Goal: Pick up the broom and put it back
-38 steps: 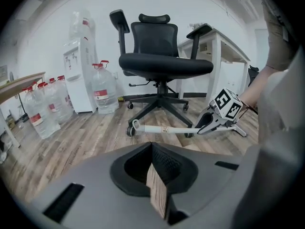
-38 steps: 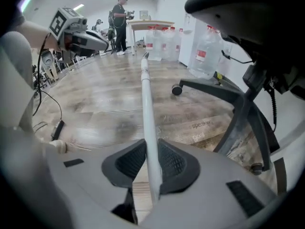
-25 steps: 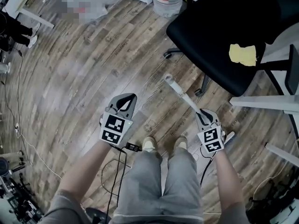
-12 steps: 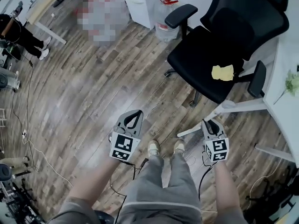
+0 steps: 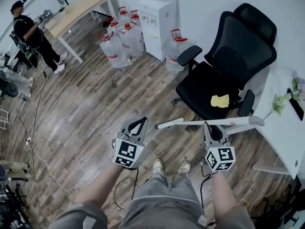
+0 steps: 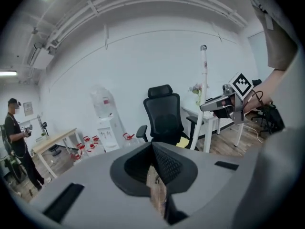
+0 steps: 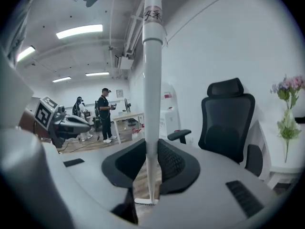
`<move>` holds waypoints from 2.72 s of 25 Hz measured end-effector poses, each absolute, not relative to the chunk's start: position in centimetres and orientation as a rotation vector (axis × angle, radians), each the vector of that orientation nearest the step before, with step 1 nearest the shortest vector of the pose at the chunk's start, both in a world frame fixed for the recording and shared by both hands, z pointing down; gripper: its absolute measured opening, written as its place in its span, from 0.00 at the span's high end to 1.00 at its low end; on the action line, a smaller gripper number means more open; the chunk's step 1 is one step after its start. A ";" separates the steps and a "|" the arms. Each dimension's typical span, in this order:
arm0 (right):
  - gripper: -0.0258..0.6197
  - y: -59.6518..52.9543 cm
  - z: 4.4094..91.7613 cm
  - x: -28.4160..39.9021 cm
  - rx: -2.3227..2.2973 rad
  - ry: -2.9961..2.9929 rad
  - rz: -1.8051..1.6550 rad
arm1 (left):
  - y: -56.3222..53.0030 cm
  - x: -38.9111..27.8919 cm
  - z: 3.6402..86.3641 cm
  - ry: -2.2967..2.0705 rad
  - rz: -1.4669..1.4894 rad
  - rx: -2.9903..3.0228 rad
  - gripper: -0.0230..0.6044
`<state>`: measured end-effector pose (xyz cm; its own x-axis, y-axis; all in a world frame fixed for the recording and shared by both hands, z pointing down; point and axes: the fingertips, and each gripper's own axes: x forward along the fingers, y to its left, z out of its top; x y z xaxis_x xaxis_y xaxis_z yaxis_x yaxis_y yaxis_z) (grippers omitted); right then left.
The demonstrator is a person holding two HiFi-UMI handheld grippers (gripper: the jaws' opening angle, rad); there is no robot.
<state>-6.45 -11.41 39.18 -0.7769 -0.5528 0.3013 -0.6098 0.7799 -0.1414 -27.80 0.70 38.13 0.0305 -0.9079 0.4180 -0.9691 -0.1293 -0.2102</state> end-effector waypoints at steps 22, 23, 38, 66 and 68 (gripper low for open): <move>0.81 -6.7 22.5 5.1 1.129 -2.642 0.158 | 1.3 -21.9 22.3 -2.032 0.435 2.340 0.94; 0.81 -6.7 22.6 5.9 1.160 -2.627 0.178 | 1.1 -21.4 22.1 -2.015 0.440 2.358 0.94; 0.81 -9.2 23.4 16.3 1.482 -2.439 0.273 | -7.5 -8.1 20.1 -1.691 0.366 2.730 0.94; 0.81 -15.7 57.9 28.9 1.569 -1.805 0.641 | -18.1 7.0 45.5 -1.162 0.773 2.660 0.94; 0.81 -15.4 60.2 29.5 1.558 -1.771 0.689 | -18.2 7.1 47.2 -1.157 0.788 2.630 0.94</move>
<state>29.48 -15.35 60.22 -0.0617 -0.6338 0.7711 -0.9883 0.1470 0.0417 7.13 -18.22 47.16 0.5615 -0.6384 0.5265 -0.7237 -0.6874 -0.0617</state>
